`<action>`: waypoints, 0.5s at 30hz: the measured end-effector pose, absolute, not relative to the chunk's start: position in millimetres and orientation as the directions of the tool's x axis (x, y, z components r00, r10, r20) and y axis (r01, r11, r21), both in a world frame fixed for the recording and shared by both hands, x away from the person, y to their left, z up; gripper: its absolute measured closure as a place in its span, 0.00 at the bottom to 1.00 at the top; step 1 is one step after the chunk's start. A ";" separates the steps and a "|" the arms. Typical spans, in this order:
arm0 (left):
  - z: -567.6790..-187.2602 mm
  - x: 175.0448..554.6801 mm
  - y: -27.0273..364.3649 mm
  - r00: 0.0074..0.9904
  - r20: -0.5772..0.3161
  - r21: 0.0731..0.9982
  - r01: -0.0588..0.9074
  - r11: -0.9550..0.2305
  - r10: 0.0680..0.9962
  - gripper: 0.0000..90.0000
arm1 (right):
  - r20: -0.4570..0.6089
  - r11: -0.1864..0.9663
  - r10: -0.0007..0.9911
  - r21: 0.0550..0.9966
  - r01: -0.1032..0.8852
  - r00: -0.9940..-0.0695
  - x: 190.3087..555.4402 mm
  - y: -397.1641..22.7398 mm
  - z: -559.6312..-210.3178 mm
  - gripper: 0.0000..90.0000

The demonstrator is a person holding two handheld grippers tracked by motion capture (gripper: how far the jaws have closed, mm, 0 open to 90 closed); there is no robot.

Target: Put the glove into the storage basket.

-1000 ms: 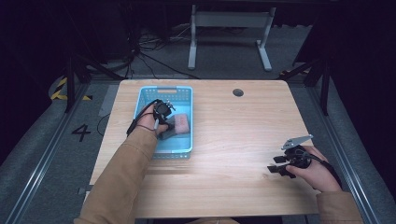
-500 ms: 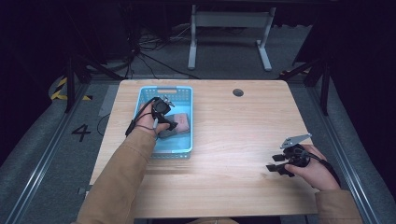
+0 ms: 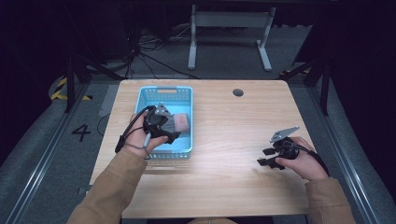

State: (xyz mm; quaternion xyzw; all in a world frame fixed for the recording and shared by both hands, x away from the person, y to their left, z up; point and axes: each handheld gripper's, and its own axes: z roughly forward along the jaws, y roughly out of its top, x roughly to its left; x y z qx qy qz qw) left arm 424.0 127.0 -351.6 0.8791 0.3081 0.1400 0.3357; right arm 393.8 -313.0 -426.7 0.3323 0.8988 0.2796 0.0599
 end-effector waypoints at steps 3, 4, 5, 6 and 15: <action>-350.0 403.4 128.7 0.788 0.034 0.692 0.425 -0.583 0.615 0.31 | 0.079 0.621 0.631 0.544 0.563 -0.772 395.0 -311.4 -426.9 0.49; -351.0 395.3 129.0 0.797 0.021 0.700 0.420 -0.578 0.604 0.31 | 0.079 0.621 0.631 0.544 0.563 -0.772 395.0 -311.4 -426.9 0.49; -353.3 385.3 129.8 0.810 0.007 0.712 0.408 -0.572 0.587 0.31 | 0.082 0.624 0.630 0.539 0.566 -0.772 395.6 -311.3 -428.1 0.49; -353.3 385.3 129.8 0.810 0.007 0.712 0.408 -0.572 0.587 0.31 | 0.082 0.624 0.630 0.539 0.566 -0.772 395.6 -311.3 -428.1 0.49; -365.8 350.6 137.7 0.819 -0.040 0.727 0.417 -0.546 0.572 0.32 | 0.083 0.620 0.644 0.525 0.582 -0.761 397.0 -313.5 -432.5 0.48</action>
